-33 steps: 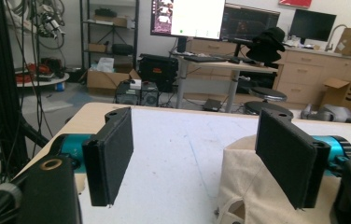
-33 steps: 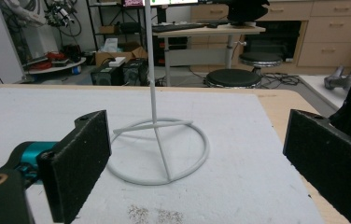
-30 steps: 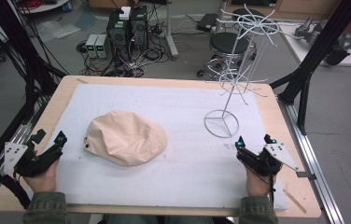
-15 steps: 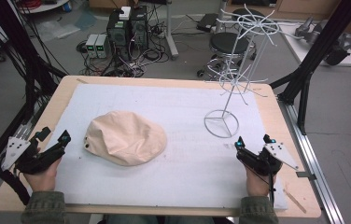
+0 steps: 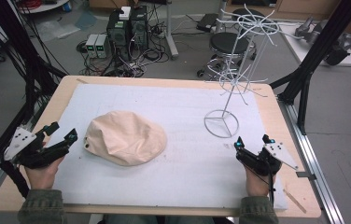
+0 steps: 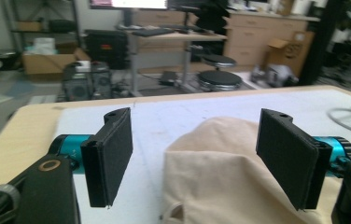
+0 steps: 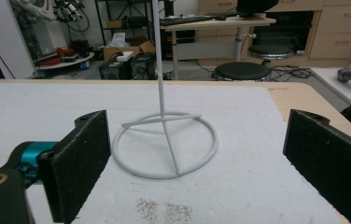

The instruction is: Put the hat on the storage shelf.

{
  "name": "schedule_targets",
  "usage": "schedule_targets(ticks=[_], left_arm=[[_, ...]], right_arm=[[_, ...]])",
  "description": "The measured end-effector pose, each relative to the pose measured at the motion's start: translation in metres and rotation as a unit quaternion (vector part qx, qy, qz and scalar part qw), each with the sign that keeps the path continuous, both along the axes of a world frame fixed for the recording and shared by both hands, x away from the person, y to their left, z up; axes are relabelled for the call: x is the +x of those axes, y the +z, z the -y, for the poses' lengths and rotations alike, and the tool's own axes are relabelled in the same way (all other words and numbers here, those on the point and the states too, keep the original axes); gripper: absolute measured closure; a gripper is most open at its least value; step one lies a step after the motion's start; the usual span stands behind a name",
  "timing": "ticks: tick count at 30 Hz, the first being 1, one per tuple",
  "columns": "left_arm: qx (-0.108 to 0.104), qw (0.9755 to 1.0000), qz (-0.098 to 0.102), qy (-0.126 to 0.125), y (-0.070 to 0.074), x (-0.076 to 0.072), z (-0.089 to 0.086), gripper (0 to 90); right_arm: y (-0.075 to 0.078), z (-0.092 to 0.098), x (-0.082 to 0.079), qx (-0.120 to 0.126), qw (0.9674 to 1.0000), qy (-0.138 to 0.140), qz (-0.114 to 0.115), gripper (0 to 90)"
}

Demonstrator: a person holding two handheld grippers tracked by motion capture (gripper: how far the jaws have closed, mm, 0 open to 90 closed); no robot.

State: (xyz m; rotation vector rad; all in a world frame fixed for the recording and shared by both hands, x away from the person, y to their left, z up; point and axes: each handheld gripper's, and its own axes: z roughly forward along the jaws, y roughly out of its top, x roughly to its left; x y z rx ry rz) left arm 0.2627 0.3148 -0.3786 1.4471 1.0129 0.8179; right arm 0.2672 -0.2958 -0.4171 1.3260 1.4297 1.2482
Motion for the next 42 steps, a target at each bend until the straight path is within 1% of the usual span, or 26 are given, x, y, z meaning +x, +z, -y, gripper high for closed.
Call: schedule_targets(ticks=[1,3,6,9,12,17,21,23,26,28,33,34,36,42], left_arm=[[0.006,1.0000,-0.001,-0.006,0.002,0.001,0.002,27.5],[0.007,0.9998,-0.002,-0.020,0.005,0.003,0.006,27.4],[0.015,0.9991,-0.005,-0.039,0.011,0.005,0.013,27.4],[0.026,0.9974,-0.012,-0.067,0.019,0.011,0.020,26.8],[0.037,0.9954,-0.017,-0.087,0.026,0.017,0.028,25.6],[0.047,0.9933,-0.022,-0.103,0.035,0.025,0.039,24.5],[0.056,0.9916,-0.027,-0.113,0.037,0.029,0.045,24.4],[0.058,0.9904,-0.035,-0.120,0.036,0.032,0.047,24.5],[0.061,0.9884,-0.050,-0.129,0.033,0.037,0.050,24.5],[0.071,0.9864,-0.058,-0.137,0.031,0.041,0.053,24.5],[0.087,0.9826,-0.069,-0.149,0.026,0.046,0.062,24.5],[0.089,0.9815,-0.073,-0.153,0.025,0.047,0.064,24.6],[0.094,0.9801,-0.078,-0.157,0.023,0.049,0.067,24.6],[0.107,0.9729,-0.092,-0.183,0.017,0.054,0.078,24.7]], right_arm=[[0.000,0.000,0.000,0.001,1.0000,0.001,-0.001,6.8],[0.000,-0.001,0.000,0.003,1.0000,0.006,-0.002,6.8],[0.000,-0.002,-0.001,0.004,1.0000,0.007,0.001,6.8],[0.000,-0.002,-0.002,0.005,1.0000,0.008,0.001,6.8],[0.000,-0.003,-0.001,0.003,1.0000,0.009,0.001,6.8],[0.000,-0.003,-0.001,0.005,1.0000,0.008,-0.001,6.8],[0.000,-0.003,-0.002,0.004,1.0000,0.009,0.002,6.8],[0.000,-0.003,-0.001,0.002,0.9999,0.011,0.001,6.8],[0.000,-0.004,-0.001,0.000,0.9999,0.014,0.002,6.8],[0.000,-0.004,-0.001,-0.003,0.9999,0.015,0.002,6.8],[0.000,-0.005,-0.001,-0.002,0.9999,0.014,0.001,6.8],[0.000,-0.005,-0.001,-0.002,0.9999,0.014,0.000,6.8],[0.000,-0.006,-0.001,-0.007,0.9999,0.015,0.001,6.8],[-0.001,-0.007,-0.001,-0.008,0.9998,0.019,0.002,6.8]])
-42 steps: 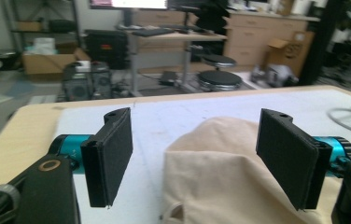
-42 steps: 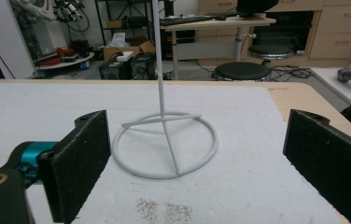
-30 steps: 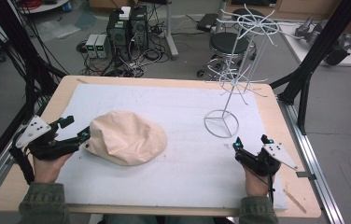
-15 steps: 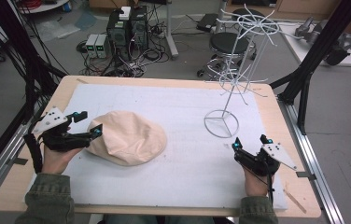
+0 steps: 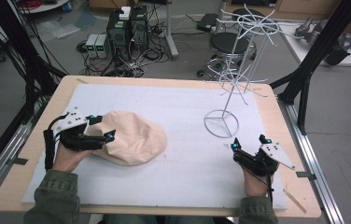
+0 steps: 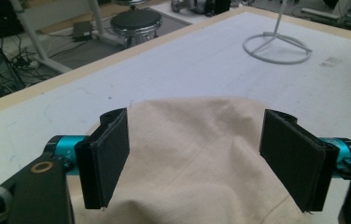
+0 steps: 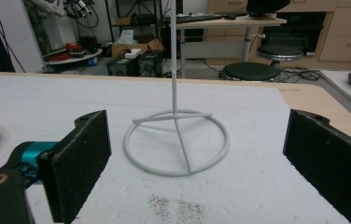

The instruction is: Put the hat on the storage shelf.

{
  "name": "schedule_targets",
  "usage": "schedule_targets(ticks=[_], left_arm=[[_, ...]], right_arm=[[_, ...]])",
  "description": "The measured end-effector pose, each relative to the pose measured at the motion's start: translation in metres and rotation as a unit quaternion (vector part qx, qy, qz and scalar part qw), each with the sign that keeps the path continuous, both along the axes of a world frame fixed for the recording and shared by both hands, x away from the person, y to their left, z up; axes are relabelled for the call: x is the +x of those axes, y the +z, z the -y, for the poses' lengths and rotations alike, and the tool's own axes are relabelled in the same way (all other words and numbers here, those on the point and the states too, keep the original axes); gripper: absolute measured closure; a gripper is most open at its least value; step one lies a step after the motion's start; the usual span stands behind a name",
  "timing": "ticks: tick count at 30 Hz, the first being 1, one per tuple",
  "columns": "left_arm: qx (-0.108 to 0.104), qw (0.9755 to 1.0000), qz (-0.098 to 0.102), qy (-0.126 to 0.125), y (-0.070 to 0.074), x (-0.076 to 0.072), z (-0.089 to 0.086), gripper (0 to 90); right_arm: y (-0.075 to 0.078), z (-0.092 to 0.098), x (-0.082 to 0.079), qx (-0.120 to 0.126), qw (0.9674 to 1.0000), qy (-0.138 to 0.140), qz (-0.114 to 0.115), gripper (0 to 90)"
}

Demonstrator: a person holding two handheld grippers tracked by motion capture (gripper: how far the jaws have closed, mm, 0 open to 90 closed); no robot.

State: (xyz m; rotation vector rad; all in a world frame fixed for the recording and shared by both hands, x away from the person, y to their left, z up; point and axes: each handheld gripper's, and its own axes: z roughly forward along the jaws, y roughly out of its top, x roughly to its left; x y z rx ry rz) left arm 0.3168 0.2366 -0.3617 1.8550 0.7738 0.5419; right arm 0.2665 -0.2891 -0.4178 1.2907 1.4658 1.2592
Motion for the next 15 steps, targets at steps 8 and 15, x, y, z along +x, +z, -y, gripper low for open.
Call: schedule_targets(ticks=[8,15], left_arm=[[0.023,0.9993,-0.013,-0.027,-0.008,0.005,0.019,24.6],[0.043,0.9974,-0.030,-0.050,-0.015,0.009,0.028,23.2]], right_arm=[[0.000,-0.001,0.000,0.001,1.0000,0.006,0.001,6.8],[0.000,-0.001,-0.001,0.001,1.0000,0.007,0.000,6.8]])
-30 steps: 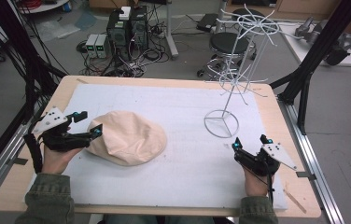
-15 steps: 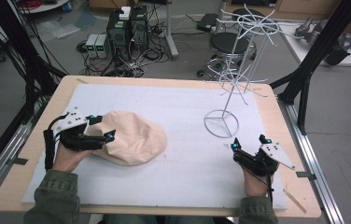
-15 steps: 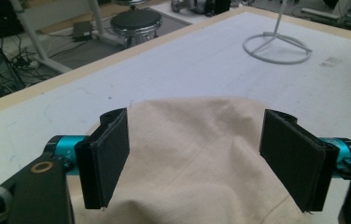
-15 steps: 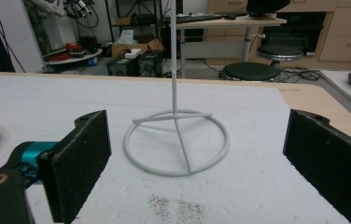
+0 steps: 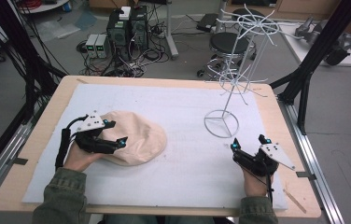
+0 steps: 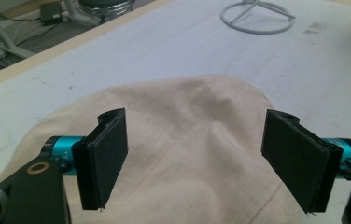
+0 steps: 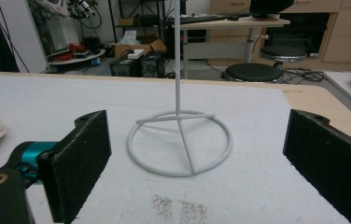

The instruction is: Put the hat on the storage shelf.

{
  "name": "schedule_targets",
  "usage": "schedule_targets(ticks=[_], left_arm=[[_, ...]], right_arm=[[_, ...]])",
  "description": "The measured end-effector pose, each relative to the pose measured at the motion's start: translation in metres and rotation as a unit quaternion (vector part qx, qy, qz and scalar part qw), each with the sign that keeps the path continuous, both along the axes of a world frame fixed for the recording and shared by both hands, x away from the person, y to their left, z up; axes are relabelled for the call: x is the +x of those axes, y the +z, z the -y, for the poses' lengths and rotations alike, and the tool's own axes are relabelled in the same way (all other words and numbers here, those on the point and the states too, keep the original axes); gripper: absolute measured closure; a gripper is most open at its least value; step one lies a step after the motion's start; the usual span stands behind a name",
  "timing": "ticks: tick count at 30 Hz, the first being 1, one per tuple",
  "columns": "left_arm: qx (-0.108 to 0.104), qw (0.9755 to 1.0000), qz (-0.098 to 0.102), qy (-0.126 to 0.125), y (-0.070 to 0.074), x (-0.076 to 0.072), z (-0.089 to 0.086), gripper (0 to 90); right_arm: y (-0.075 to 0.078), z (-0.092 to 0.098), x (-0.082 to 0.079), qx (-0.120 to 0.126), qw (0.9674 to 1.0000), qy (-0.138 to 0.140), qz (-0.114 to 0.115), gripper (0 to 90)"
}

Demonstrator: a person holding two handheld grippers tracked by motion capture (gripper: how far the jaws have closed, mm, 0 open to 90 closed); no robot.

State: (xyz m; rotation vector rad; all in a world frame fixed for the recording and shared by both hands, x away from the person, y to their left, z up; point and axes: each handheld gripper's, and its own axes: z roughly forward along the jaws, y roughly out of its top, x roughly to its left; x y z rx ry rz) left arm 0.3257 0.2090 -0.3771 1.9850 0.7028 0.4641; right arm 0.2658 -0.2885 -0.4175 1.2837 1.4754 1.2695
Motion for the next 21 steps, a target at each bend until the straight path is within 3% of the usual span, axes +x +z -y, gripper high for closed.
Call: schedule_targets(ticks=[12,21], left_arm=[[0.049,0.9973,-0.031,-0.044,-0.013,0.000,0.015,21.9],[0.074,0.9916,-0.070,-0.080,-0.023,0.003,0.017,20.5]], right_arm=[[0.000,0.000,-0.001,0.001,1.0000,0.000,-0.001,6.8],[0.000,0.000,-0.001,-0.002,1.0000,0.002,-0.003,6.8]])
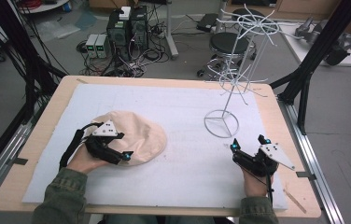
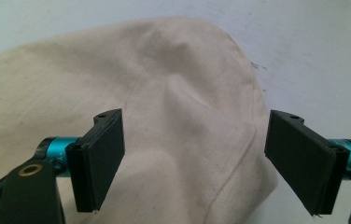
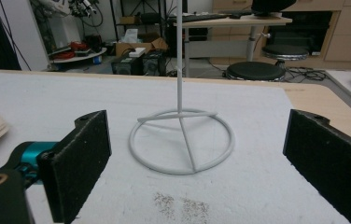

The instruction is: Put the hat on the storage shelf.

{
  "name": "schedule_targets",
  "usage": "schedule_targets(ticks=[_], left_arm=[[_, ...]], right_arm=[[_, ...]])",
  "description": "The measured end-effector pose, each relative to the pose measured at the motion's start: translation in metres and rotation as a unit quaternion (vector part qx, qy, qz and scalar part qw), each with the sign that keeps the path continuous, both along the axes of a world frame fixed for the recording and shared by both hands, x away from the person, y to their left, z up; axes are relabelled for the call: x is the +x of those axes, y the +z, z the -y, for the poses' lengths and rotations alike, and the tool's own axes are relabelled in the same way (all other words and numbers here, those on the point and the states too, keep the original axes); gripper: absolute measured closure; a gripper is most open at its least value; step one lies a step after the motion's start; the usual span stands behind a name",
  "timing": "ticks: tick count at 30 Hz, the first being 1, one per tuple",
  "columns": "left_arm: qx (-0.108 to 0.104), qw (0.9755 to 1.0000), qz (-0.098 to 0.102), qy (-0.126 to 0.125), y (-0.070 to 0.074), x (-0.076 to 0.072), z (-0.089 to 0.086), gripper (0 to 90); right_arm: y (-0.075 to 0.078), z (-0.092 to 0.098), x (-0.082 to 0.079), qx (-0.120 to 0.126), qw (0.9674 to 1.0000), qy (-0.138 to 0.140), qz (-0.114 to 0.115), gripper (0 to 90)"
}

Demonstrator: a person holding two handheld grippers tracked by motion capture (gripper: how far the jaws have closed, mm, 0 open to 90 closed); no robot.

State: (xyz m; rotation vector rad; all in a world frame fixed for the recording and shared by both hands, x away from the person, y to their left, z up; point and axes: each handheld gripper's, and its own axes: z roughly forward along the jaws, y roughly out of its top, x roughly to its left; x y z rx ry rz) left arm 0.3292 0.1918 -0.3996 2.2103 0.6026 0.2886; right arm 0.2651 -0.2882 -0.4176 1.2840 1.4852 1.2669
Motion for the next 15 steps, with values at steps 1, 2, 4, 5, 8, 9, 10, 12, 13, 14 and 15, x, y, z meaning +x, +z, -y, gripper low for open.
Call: schedule_targets(ticks=[1,2,4,5,8,9,10,12,13,14,15], left_arm=[[0.001,1.0000,-0.004,-0.002,-0.001,0.000,0.001,20.5],[0.011,0.9999,-0.007,-0.008,-0.002,0.000,0.001,20.6],[0.015,0.9997,-0.012,-0.014,-0.005,0.000,0.001,20.7],[0.019,0.9996,-0.015,-0.015,-0.006,-0.001,0.001,20.7],[0.026,0.9992,-0.021,-0.021,-0.009,-0.001,0.001,21.1],[0.030,0.9991,-0.022,-0.022,-0.009,0.000,0.001,21.2],[0.039,0.9986,-0.025,-0.025,-0.010,0.000,0.000,21.2],[0.047,0.9980,-0.031,-0.030,-0.013,0.000,0.002,21.3],[0.054,0.9975,-0.032,-0.033,-0.014,0.001,0.002,21.2],[0.057,0.9971,-0.034,-0.037,-0.015,0.001,0.003,21.4],[0.057,0.9969,-0.035,-0.040,-0.017,0.001,0.005,21.4]], right_arm=[[0.000,0.000,0.000,-0.001,1.0000,0.000,0.000,6.8],[0.000,0.000,0.000,0.000,1.0000,0.000,0.000,6.8],[0.000,0.000,0.000,0.000,1.0000,0.001,0.000,6.8],[0.000,0.000,0.000,0.001,1.0000,0.001,-0.001,6.8],[0.000,0.000,0.000,0.000,1.0000,0.001,-0.002,6.8],[0.000,0.000,0.000,0.000,1.0000,0.001,-0.001,6.8],[0.000,0.000,0.000,0.000,1.0000,0.001,-0.001,6.8],[0.000,0.000,0.000,0.000,1.0000,0.001,-0.002,6.8],[0.000,0.000,-0.001,0.000,1.0000,0.001,-0.002,6.8],[0.000,0.000,-0.001,0.000,1.0000,0.002,-0.001,6.8],[0.000,0.000,-0.001,0.000,1.0000,0.002,-0.002,6.8]])
